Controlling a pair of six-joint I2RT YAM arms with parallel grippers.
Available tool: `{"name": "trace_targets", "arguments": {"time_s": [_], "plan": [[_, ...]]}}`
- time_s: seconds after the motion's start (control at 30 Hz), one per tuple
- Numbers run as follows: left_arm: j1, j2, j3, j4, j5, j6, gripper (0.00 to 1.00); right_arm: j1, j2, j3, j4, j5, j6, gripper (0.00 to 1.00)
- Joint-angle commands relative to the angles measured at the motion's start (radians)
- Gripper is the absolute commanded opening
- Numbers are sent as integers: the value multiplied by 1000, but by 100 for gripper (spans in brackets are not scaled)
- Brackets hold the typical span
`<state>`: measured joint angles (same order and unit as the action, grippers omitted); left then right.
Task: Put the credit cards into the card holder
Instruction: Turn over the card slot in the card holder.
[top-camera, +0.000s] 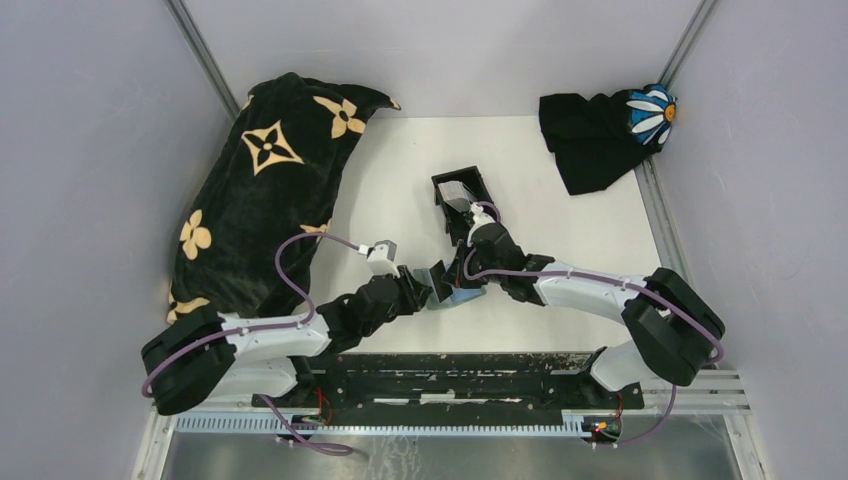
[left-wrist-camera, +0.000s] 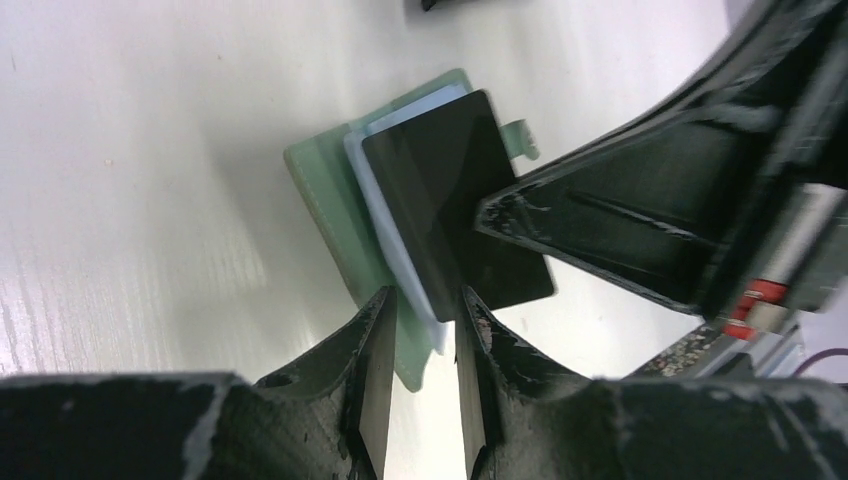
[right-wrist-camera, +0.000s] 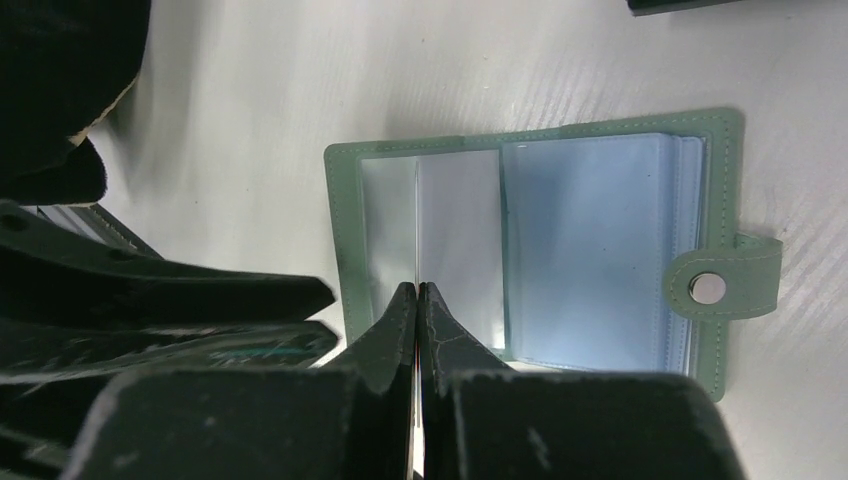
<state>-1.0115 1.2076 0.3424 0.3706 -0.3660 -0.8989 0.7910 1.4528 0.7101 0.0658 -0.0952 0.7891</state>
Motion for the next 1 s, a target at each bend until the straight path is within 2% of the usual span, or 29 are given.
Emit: {"name": "trace_targets", "arguments": {"time_s": [0.0, 0.17, 0.4, 0.67, 0.97], "plan": [[2, -98, 21, -27, -45, -49, 35, -8, 29, -2, 64, -25, 15, 1], [1, -93, 27, 28, -33, -54, 34, -8, 79, -22, 109, -37, 30, 1], [1, 81, 45, 154, -11, -79, 34, -8, 116, -40, 139, -38, 44, 1], [1, 262, -40, 442, -24, -164, 34, -15, 117, -57, 152, -34, 64, 1], [3, 335, -152, 699, -54, -198, 36, -62, 60, -66, 157, -71, 93, 1]]}}
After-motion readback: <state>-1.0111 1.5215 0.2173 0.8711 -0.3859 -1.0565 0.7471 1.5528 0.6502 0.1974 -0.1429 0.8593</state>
